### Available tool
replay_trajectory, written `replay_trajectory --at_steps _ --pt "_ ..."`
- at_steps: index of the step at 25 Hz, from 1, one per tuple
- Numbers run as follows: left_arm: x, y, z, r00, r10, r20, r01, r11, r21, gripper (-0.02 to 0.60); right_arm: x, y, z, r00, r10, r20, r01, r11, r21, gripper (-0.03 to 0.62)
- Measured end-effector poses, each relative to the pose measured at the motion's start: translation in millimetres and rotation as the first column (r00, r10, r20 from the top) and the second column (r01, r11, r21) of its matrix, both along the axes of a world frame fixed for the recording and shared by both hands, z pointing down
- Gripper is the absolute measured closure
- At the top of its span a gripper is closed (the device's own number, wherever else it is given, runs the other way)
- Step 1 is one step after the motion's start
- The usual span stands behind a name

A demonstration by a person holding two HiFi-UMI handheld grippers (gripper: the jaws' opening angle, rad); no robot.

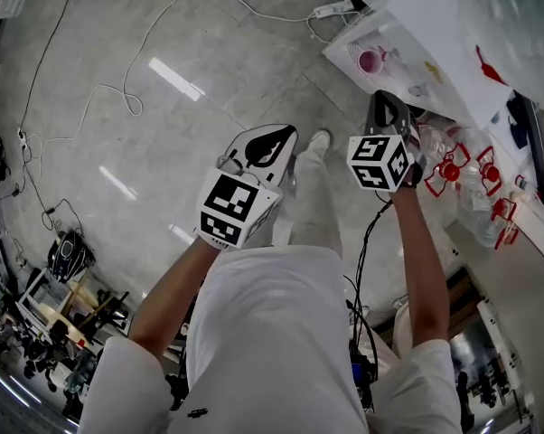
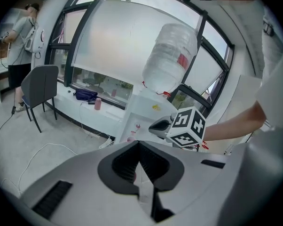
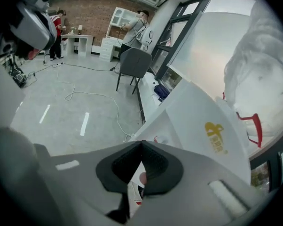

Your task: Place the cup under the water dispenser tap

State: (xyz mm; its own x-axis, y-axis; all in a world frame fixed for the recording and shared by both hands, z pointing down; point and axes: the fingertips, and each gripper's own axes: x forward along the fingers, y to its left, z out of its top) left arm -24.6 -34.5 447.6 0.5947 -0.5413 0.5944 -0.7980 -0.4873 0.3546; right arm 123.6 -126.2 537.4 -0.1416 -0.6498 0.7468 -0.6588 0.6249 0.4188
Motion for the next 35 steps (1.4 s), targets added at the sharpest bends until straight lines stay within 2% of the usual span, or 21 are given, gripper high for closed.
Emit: replay_trajectory --at_steps 11,15,19,26,35 --pt "-6 11 -48 0.998 -0.046 -0.050 0.048 0.998 0.040 0.581 5 29 -86 0.984 0.096 0.148 -0.104 0.994 0.042 0.583" --pt "-11 16 -65 0.995 -0.064 -0.082 0.068 0.997 0.043 0.581 0 38 -119 0.974 0.103 0.203 -0.117 0.991 0.059 0.583" --pt "-18 18 -84 0.989 -0.087 -0.116 0.095 0.994 0.060 0.581 -9 48 -148 0.972 0.087 0.219 -0.110 0.989 0.098 0.583" --pt "-32 14 -125 0.981 -0.118 -0.154 0.137 0.984 0.117 0.581 -19 62 -198 0.956 0.089 0.280 -0.132 0.982 0.139 0.583" --pt "-47 17 -172 0.978 -0.132 -0.162 0.167 0.960 0.224 0.581 -11 81 -272 0.926 0.089 0.367 -0.182 0.956 0.229 0.583"
